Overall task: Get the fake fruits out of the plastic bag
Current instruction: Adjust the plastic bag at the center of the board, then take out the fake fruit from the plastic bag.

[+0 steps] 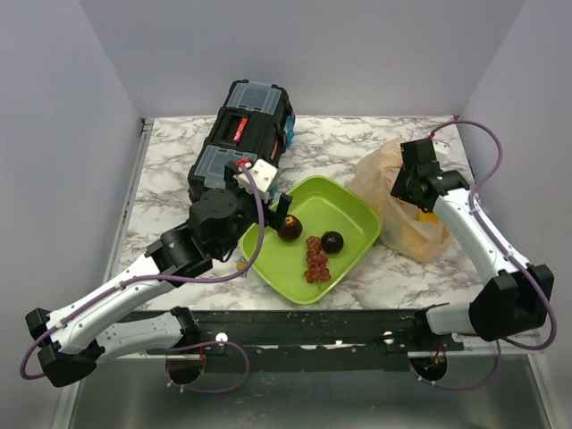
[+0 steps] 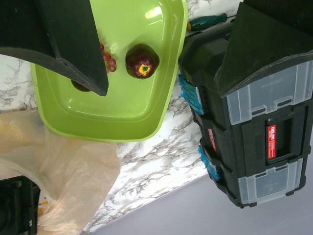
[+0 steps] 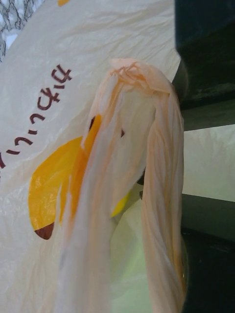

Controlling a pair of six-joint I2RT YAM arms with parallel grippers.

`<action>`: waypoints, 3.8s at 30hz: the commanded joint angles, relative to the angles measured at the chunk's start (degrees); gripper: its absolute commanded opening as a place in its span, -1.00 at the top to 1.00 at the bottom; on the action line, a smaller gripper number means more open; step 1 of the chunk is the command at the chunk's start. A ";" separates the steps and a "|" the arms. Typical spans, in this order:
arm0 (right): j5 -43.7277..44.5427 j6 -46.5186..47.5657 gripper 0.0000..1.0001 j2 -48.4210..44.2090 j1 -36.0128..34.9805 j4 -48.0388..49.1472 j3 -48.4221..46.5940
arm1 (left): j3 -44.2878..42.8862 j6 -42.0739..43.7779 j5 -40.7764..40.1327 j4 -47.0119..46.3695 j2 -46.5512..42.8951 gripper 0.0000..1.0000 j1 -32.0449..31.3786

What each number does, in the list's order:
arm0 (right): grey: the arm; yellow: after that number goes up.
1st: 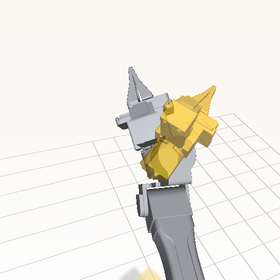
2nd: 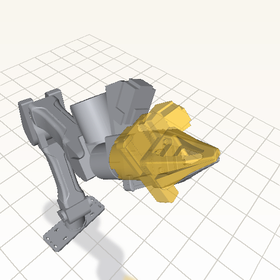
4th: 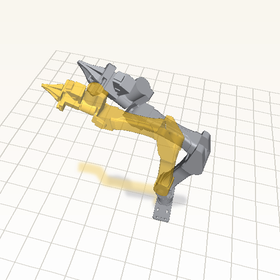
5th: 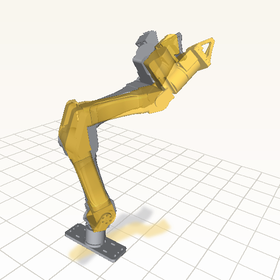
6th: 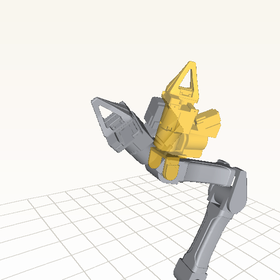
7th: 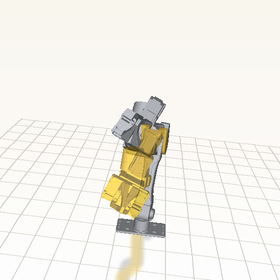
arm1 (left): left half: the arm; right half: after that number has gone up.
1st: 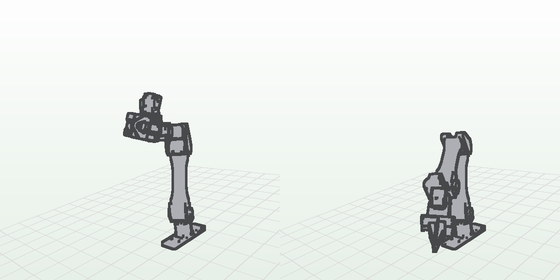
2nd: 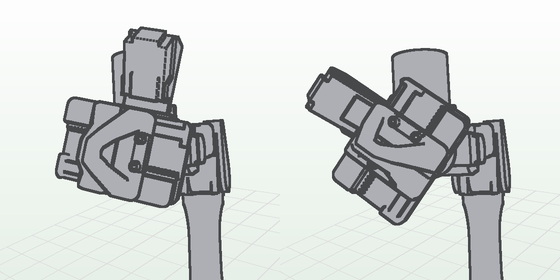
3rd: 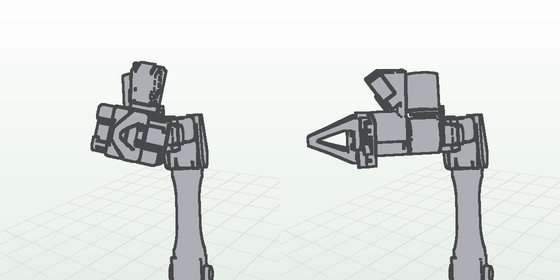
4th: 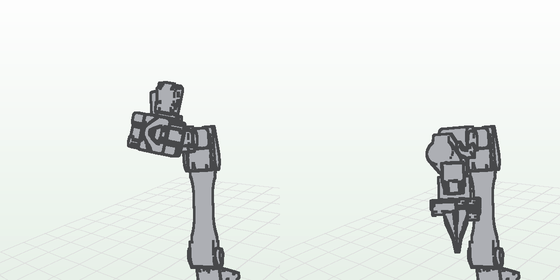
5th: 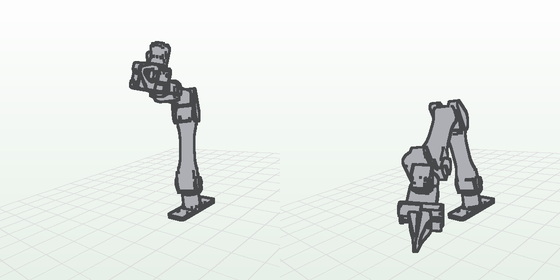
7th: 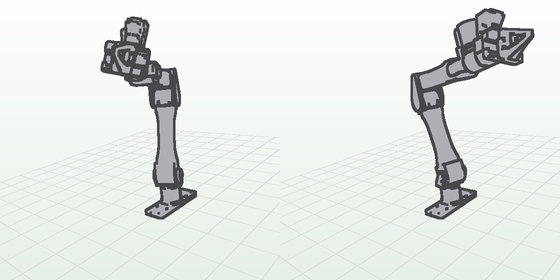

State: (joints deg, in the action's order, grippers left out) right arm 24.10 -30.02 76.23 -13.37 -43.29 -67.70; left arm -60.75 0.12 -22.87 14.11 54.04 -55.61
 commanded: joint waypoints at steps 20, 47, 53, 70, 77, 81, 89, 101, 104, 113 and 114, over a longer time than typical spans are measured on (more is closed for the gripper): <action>-15.60 -1.99 -0.22 3.72 5.49 1.43 2.15 | -2.89 -16.25 23.35 -5.76 8.49 -0.85 0.06; -4.42 -2.74 -0.34 -8.65 5.51 -3.91 2.89 | -43.69 -54.48 13.57 -1.40 59.31 -0.65 -3.19; -1.35 -2.68 -0.34 -9.12 5.54 -4.88 2.40 | -42.15 -57.35 10.64 1.57 58.47 -0.53 -2.83; -9.25 -0.08 -0.45 -6.85 5.54 -0.58 3.30 | -41.17 -58.84 21.05 -1.97 60.74 0.23 0.00; -8.00 -1.53 -0.27 0.64 5.54 1.31 3.73 | -26.38 -54.64 27.10 -13.06 50.31 0.99 0.00; -11.56 -0.36 -0.27 4.01 5.54 1.39 3.20 | -23.23 -53.90 31.59 -13.54 47.76 1.00 0.07; -15.50 2.89 -0.34 8.28 5.54 2.59 4.29 | -19.66 -52.66 35.34 -13.82 45.14 1.00 0.43; -22.77 4.50 -0.56 10.44 5.46 0.74 8.41 | -18.31 -53.23 37.73 -15.91 47.01 1.00 0.59; -23.68 3.92 -0.58 10.41 5.46 0.26 9.80 | -18.04 -53.46 37.85 -16.21 47.47 1.00 0.95; -25.06 3.25 -0.58 11.75 5.46 2.73 13.08 | -18.08 -54.03 38.42 -16.42 48.78 1.00 1.30; -24.83 2.95 -0.58 12.61 5.46 3.41 13.16 | -18.21 -54.20 38.66 -16.47 49.02 1.00 1.30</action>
State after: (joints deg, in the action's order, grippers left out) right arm 1.87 -26.48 87.31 -7.66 -41.50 -55.90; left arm -79.46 -53.43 13.98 -0.80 101.60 -54.70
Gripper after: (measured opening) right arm 0.789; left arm 0.003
